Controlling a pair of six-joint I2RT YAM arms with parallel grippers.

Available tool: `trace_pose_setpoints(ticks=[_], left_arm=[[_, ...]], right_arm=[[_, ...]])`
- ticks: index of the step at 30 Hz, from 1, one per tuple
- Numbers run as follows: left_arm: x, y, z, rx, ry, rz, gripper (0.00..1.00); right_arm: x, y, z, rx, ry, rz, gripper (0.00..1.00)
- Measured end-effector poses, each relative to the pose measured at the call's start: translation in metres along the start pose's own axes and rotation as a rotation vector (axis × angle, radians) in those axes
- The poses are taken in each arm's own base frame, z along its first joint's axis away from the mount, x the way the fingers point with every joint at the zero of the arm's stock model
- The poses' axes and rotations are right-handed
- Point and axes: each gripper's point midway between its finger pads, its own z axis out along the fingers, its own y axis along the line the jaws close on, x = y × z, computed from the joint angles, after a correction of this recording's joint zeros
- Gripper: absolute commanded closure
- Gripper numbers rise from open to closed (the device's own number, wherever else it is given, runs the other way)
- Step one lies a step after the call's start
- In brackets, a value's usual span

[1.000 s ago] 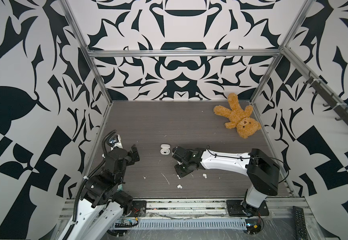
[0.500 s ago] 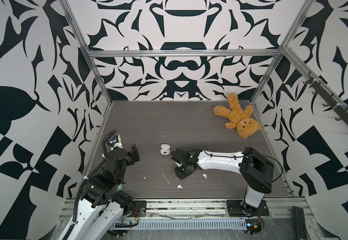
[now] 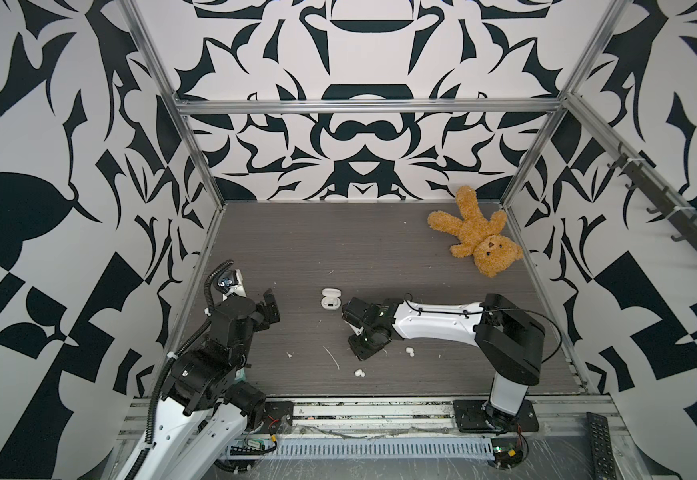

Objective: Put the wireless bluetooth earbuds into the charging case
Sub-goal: 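Carry the white earbud with the right gripper over the open case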

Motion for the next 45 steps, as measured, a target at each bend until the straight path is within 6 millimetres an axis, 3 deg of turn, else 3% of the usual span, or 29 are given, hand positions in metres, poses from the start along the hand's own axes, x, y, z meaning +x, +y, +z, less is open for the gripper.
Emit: trace_pose_setpoints(ticks=[10,18,24,32,37,40,45], left_arm=[[0.0,-0.001,0.0,0.004,0.002,0.0,0.01],[0.001,-0.002,0.0,0.009,0.005,0.0,0.01],[0.001,-0.002,0.0,0.011,0.005,0.0,0.01],[0.001,-0.002,0.0,0.011,0.005,0.001,0.01],[0.001,-0.002,0.0,0.012,0.006,0.001,0.01],[0.001,-0.002,0.0,0.014,0.006,0.0,0.01],[0.001,-0.002,0.0,0.016,0.004,-0.001,0.01]], right_arm=[[-0.001,0.002,0.003,-0.014,0.002,0.054,0.82],[0.0,0.002,0.0,-0.014,0.002,0.126,0.97],[0.0,-0.006,-0.006,0.045,0.004,0.198,1.0],[-0.03,-0.006,-0.026,0.089,-0.103,0.339,1.0],[-0.066,0.005,-0.045,0.1,-0.188,0.408,1.0],[-0.087,0.012,-0.045,0.109,-0.222,0.434,1.0],[-0.105,0.015,-0.035,0.178,-0.236,0.45,1.0]])
